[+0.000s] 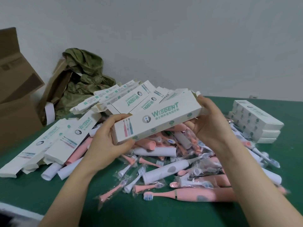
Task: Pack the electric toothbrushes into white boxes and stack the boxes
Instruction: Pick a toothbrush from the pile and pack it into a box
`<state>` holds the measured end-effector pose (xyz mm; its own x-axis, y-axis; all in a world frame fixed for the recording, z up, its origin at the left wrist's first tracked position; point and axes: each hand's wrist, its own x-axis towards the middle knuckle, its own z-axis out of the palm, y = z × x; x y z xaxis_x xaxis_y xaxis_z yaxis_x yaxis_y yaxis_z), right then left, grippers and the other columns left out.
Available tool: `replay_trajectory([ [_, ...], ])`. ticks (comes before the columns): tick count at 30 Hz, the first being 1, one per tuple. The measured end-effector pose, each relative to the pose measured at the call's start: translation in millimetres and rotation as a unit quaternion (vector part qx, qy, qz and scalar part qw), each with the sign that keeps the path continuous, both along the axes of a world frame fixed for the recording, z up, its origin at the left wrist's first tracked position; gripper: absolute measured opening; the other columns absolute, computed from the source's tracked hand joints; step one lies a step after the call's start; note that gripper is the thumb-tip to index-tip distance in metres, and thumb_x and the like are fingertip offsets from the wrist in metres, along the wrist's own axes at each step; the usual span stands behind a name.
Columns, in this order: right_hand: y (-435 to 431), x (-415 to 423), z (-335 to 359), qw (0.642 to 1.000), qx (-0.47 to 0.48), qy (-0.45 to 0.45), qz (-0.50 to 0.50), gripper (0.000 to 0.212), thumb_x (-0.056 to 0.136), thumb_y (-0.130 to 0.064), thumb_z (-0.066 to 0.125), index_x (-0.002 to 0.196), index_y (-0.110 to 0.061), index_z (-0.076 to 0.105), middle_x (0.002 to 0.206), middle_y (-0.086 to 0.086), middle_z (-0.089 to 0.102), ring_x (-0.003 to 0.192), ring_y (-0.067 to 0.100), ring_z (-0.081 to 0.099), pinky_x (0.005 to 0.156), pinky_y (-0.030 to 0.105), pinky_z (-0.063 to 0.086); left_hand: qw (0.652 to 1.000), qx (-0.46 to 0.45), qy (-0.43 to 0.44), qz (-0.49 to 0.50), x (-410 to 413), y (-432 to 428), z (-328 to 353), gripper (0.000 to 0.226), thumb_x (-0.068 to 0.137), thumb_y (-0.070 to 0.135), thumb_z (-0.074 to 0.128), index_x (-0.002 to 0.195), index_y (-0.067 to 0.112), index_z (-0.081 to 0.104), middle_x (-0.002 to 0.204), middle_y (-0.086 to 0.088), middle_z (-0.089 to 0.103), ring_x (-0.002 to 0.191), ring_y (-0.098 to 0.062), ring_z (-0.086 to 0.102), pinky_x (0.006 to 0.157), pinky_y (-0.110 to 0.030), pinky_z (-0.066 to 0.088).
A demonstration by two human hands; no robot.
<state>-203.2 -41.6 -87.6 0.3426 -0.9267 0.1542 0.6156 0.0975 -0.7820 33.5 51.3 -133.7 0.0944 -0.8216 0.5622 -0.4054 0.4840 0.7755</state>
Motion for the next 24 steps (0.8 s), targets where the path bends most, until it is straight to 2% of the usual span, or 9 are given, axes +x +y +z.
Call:
replay_trajectory([
  [2,1.6,2.5,-1.9,0.999,0.016,0.014,-0.027,0.021,0.097,-0.023,0.049,0.106,-0.009,0.062,0.092,0.008,0.073,0.074,0.018,0.069,0.059,0.028,0.058,0.999,-0.025,0.038,-0.006,-6.6,-0.4,-0.2,0.063,0.063,0.008,0.084,0.113,0.028,0.052,0.108,0.018,0.062,0.109,0.001,0.057,0.083,-0.013,0.049],
  [4,2.0,7.0,-8.5,0.987,-0.001,0.110,-0.117,0.025,0.099,-0.025,0.047,0.108,-0.005,0.059,0.089,0.006,0.073,0.072,0.016,0.070,0.061,0.030,0.059,0.990,-0.069,0.119,0.002,-15.0,-0.4,2.1,0.063,0.063,0.011,0.083,0.113,0.025,0.048,0.109,0.013,0.064,0.109,-0.003,0.059,0.082,-0.019,0.053],
  [6,-0.3,7.6,-14.1,0.935,-0.051,0.239,-0.258,0.028,0.097,-0.028,0.051,0.115,-0.008,0.057,0.101,0.000,0.068,0.093,0.014,0.066,0.086,0.034,0.055,0.972,-0.144,0.184,0.014,-24.7,0.0,13.2,0.067,0.066,0.013,0.086,0.117,0.020,0.042,0.105,0.018,0.066,0.105,-0.005,0.062,0.080,-0.022,0.054],
  [8,2.2,5.8,-11.9,0.894,-0.103,0.273,-0.341,0.023,0.095,-0.022,0.052,0.117,-0.015,0.057,0.105,-0.010,0.061,0.105,0.011,0.059,0.095,0.031,0.048,0.956,-0.209,0.205,-0.006,-36.5,-0.9,31.2,0.069,0.065,0.020,0.082,0.117,0.017,0.036,0.102,0.020,0.065,0.101,-0.004,0.062,0.080,-0.023,0.053],
  [12,17.2,12.9,6.8,0.912,-0.192,0.188,-0.309,0.019,0.095,-0.009,0.049,0.102,-0.021,0.062,0.099,-0.006,0.067,0.101,0.012,0.064,0.092,0.033,0.051,0.956,-0.274,0.100,0.027,-71.0,-4.0,71.7,0.059,0.065,0.021,0.082,0.108,0.027,0.041,0.102,0.015,0.056,0.097,-0.003,0.057,0.083,-0.019,0.047],
  [17,41.4,16.6,39.0,0.922,-0.340,0.076,-0.170,0.036,0.094,-0.037,0.037,0.113,-0.023,0.063,0.105,-0.007,0.069,0.098,0.008,0.063,0.075,0.019,0.049,0.949,-0.259,-0.102,0.146,-108.1,-20.7,92.8,0.057,0.061,0.022,0.084,0.107,0.030,0.052,0.100,0.004,0.054,0.094,-0.004,0.053,0.076,-0.010,0.041],
  [19,44.4,13.2,43.2,0.919,-0.345,0.085,-0.171,0.033,0.092,-0.037,0.040,0.116,-0.029,0.062,0.108,-0.010,0.069,0.101,0.005,0.063,0.078,0.020,0.050,0.945,-0.249,-0.114,0.179,-115.8,-24.8,92.4,0.055,0.061,0.024,0.083,0.108,0.028,0.055,0.098,0.004,0.053,0.092,-0.007,0.052,0.075,-0.014,0.043],
  [22,41.3,8.9,38.4,0.901,-0.347,0.134,-0.224,0.032,0.092,-0.027,0.043,0.118,-0.036,0.060,0.121,-0.012,0.065,0.115,0.010,0.059,0.095,0.036,0.049,0.950,-0.235,-0.104,0.178,-120.5,-28.0,85.8,0.054,0.062,0.029,0.081,0.108,0.038,0.052,0.095,0.006,0.048,0.089,-0.007,0.052,0.075,-0.011,0.042],
  [24,38.5,7.5,32.8,0.890,-0.353,0.157,-0.240,0.032,0.093,-0.026,0.043,0.117,-0.038,0.061,0.117,-0.014,0.066,0.112,0.010,0.061,0.094,0.039,0.051,0.953,-0.225,-0.099,0.175,-122.6,-31.1,80.6,0.053,0.062,0.031,0.080,0.106,0.040,0.053,0.091,0.007,0.043,0.085,-0.008,0.051,0.071,-0.008,0.040],
])
